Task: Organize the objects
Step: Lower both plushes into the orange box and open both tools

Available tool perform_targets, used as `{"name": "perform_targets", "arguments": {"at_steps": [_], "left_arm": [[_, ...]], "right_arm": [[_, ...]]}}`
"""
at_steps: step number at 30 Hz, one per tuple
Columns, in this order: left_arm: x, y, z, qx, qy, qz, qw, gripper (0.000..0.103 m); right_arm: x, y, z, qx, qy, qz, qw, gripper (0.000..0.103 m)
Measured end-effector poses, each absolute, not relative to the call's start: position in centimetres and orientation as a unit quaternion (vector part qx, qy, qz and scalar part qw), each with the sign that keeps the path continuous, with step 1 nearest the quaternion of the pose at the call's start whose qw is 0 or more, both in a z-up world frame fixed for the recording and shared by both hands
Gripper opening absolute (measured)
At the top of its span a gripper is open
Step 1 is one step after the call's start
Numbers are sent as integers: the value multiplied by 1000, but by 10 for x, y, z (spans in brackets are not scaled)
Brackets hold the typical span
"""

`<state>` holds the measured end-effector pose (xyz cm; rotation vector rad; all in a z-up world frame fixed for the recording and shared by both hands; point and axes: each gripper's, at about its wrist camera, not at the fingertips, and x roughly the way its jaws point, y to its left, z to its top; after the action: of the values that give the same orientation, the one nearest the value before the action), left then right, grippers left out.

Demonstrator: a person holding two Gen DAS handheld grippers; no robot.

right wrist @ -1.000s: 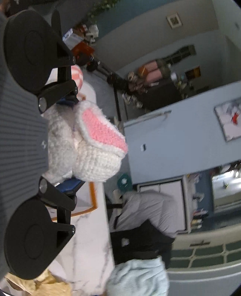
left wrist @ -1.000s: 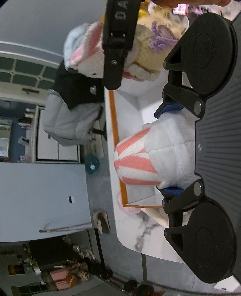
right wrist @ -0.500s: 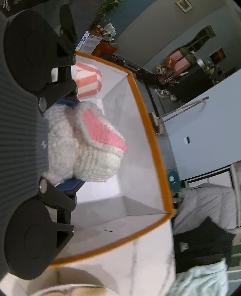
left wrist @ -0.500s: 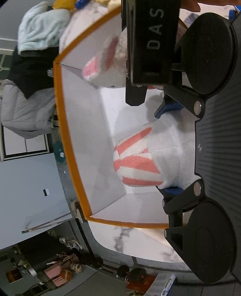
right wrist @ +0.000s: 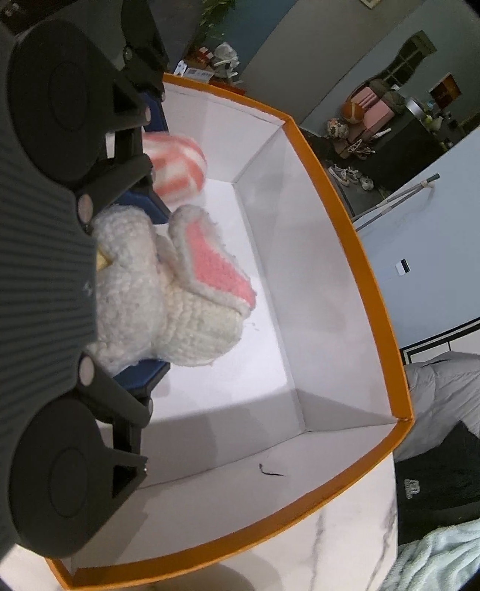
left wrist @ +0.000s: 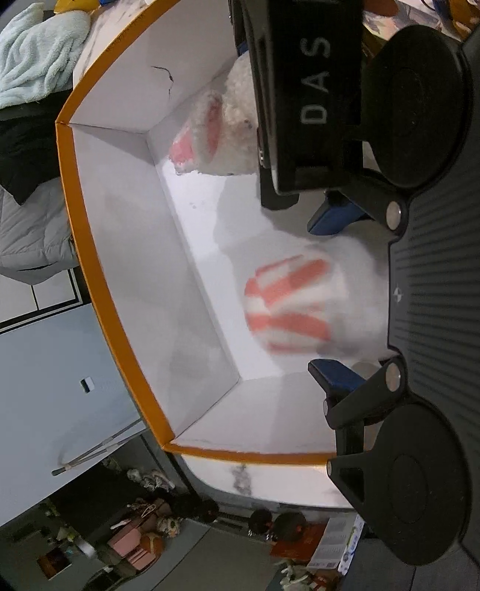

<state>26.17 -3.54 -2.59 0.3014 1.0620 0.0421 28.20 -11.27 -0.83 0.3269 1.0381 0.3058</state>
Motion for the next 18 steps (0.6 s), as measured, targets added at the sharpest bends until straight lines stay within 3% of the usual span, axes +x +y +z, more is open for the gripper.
{"name": "perform_targets", "arguments": {"at_steps": [18], "left_arm": [[246, -8, 35, 89, 444, 20, 891, 89]], "right_arm": [[257, -124, 51, 169, 432, 166, 870, 79]]}}
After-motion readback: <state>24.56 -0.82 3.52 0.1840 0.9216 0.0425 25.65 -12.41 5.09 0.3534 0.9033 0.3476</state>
